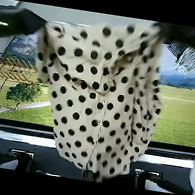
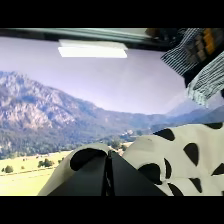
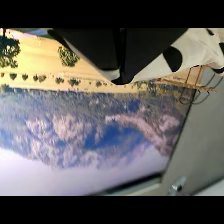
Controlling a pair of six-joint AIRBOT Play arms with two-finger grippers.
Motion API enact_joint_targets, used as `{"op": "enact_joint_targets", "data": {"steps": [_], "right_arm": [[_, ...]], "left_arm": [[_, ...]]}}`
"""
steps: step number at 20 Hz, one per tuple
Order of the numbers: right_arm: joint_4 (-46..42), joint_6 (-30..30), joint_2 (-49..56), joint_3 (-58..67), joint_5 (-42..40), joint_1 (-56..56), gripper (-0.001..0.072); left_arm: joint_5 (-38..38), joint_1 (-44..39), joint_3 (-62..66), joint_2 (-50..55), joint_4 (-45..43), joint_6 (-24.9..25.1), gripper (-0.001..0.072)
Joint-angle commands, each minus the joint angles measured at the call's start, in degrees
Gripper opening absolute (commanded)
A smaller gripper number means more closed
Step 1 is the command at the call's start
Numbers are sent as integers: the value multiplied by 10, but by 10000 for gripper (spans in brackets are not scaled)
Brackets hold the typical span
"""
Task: Fold the clothes and pants, and hang the long-sleeved shirts on hangers.
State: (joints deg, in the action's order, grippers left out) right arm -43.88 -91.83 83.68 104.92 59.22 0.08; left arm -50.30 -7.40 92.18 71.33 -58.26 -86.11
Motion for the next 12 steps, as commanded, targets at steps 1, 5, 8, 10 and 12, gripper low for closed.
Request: {"op": "enact_joint_targets", "data": {"steps": [1, 5, 8, 10, 12], "right_arm": [[69, 24, 175, 1, 15, -2, 25], [70, 41, 275, 1, 16, -17, 62], [43, 42, 275, 1, 30, -8, 313], [3, 46, 245, 2, 83, 26, 494], [-59, 77, 200, 2, 170, 80, 529]], "left_arm": [[71, 0, -19, 139, -2, -1, 15], [51, -2, -19, 239, -2, -46, 16], [20, 1, -19, 256, 0, -88, 127], [-15, 16, -10, 245, 0, -108, 641], [-78, 47, 4, 223, -1, -108, 713]]}}
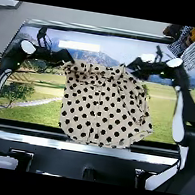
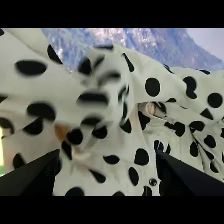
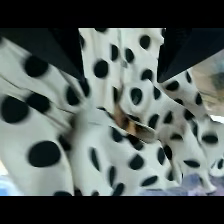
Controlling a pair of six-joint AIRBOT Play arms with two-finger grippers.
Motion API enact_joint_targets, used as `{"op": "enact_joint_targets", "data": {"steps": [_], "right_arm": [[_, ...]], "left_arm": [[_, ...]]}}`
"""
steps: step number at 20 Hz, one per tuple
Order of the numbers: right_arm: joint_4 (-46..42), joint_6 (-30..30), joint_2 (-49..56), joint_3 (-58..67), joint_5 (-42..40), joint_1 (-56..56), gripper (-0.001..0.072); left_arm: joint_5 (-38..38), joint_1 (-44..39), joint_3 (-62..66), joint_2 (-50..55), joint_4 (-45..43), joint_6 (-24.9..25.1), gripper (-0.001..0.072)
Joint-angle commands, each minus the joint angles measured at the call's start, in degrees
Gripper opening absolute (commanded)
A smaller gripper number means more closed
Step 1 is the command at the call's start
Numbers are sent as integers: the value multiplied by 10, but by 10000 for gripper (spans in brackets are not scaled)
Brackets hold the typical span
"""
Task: Fold the clothes and pants, and hang the long-sleeved shirts on hangers.
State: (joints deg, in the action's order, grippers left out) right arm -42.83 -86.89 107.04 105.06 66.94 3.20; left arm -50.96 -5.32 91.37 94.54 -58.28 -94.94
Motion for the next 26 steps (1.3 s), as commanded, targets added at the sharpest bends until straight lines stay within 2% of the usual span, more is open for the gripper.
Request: {"op": "enact_joint_targets", "data": {"steps": [1, 3, 4, 6, 7, 8, 11, 12, 17, 22, 23, 24, 25, 26], "right_arm": [[-116, 43, -57, 0, 139, 80, 530], [-184, 55, -94, -6, 198, 144, 514], [-186, 55, -112, -29, 205, 181, 462], [-181, 55, -148, -123, 213, 243, 463], [-177, 55, -164, -176, 215, 264, 501], [-174, 55, -177, -228, 215, 279, 503], [-171, 72, -191, -348, 211, 290, 603], [-171, 86, -191, -380, 202, 283, 605], [-176, 128, -186, -451, 129, 248, 623], [-178, 127, -149, -454, 133, 209, 645], [-179, 127, -146, -454, 136, 199, 619], [-179, 128, -147, -454, 137, 188, 458], [-178, 128, -148, -454, 143, 179, 193], [-179, 128, -151, -454, 151, 175, 33]], "left_arm": [[-102, 45, 10, -27, -5, -20, 713], [-162, 80, -11, -72, -40, -11, 713], [-172, 96, -45, -103, -53, 0, 713], [-163, 119, -156, -172, -52, 22, 713], [-159, 125, -217, -204, -51, 30, 713], [-155, 128, -278, -233, -47, 35, 713], [-130, 121, -411, -284, 1, 48, 712], [-129, 117, -437, -288, 22, 62, 712], [-124, 97, -469, -287, 33, 96, 712], [-126, 97, -469, -285, 28, 97, 712], [-126, 97, -469, -285, 28, 97, 712], [-125, 97, -471, -285, 28, 97, 712], [-125, 97, -475, -285, 29, 97, 712], [-125, 95, -482, -285, 28, 97, 712]]}}
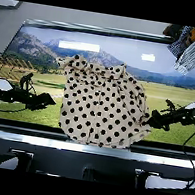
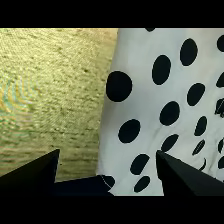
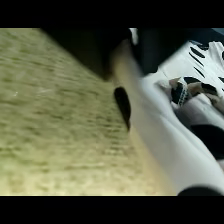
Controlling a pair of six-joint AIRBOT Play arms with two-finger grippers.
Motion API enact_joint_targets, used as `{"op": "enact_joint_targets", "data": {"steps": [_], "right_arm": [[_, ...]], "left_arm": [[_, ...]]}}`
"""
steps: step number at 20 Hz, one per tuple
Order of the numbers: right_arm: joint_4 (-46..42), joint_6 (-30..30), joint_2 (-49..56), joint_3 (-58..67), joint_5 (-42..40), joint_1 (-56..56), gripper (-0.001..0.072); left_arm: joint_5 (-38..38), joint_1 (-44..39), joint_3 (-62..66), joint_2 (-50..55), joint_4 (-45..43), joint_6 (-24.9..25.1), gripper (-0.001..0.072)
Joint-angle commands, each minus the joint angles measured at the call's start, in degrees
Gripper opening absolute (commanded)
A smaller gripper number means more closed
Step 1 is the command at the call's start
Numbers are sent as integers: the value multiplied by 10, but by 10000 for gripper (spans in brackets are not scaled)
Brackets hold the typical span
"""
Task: Fold the clothes and pants, and hang the long-sleeved shirts on hangers.
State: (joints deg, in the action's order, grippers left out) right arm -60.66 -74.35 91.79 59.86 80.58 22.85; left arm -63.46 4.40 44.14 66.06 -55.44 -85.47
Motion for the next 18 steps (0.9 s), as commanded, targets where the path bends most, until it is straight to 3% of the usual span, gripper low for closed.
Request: {"op": "enact_joint_targets", "data": {"steps": [1, 5, 13, 18], "right_arm": [[0, 3, -5, -2, 20, -23, 25], [-1, -5, -41, -2, 36, -24, 24], [21, -9, -70, -2, 52, -24, 25], [26, -11, -70, -2, 67, -24, 25]], "left_arm": [[1, -6, -21, 0, 5, 2, 712], [19, -46, -65, 0, 18, 2, 712], [165, -139, -93, 9, 23, -26, 712], [171, -145, -93, 69, 78, -30, 700]]}}
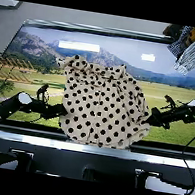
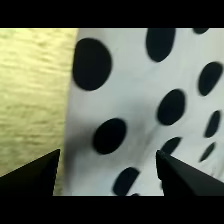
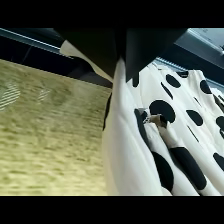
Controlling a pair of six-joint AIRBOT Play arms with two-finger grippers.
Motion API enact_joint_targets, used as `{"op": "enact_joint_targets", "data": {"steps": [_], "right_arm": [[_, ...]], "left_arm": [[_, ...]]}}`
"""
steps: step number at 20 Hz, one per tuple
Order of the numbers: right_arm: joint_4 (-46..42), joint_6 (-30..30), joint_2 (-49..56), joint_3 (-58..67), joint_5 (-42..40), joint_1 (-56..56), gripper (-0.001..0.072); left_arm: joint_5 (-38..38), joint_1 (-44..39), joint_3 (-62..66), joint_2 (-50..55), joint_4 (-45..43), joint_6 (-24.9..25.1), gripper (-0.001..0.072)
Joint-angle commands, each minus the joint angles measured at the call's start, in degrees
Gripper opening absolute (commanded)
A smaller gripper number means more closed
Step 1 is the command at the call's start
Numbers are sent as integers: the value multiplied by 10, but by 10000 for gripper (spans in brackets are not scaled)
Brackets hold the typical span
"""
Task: Fold the clothes and pants, and hang the long-sleeved shirts on hangers.
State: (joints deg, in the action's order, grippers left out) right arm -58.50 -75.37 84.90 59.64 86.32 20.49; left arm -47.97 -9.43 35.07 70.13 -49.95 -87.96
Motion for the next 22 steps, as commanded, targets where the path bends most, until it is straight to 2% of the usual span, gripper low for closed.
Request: {"op": "enact_joint_targets", "data": {"steps": [1, 2, 3, 4, 7, 10, 14, 17, 20, 22], "right_arm": [[9, 0, -2, 0, 13, 0, 25], [15, 2, -5, 0, 14, 0, 25], [34, 8, -9, 0, 13, 0, 25], [70, 11, -14, 0, 12, 0, 25], [291, 59, -51, 6, -25, -12, 24], [388, 73, -95, 96, -116, -41, 24], [374, 70, -133, 351, -219, -46, 24], [289, 34, -176, 526, -330, -46, 24], [216, 15, -250, 593, -388, -46, 24], [159, -2, -312, 593, -379, -46, 24]], "left_arm": [[15, -7, -2, 36, 42, -5, 499], [10, -7, -1, 38, 55, -3, 162], [7, -7, 2, 36, 70, 16, 19], [2, -7, 10, 33, 87, 28, 17], [-13, -5, 96, 18, 90, 56, 14], [-14, 10, 280, 9, 88, 57, 14], [-15, 38, 593, 9, 87, 58, 16], [-15, 59, 778, 2, 75, 62, 16], [-14, 69, 846, -45, 75, 61, 16], [-26, 70, 831, -106, 50, 61, 16]]}}
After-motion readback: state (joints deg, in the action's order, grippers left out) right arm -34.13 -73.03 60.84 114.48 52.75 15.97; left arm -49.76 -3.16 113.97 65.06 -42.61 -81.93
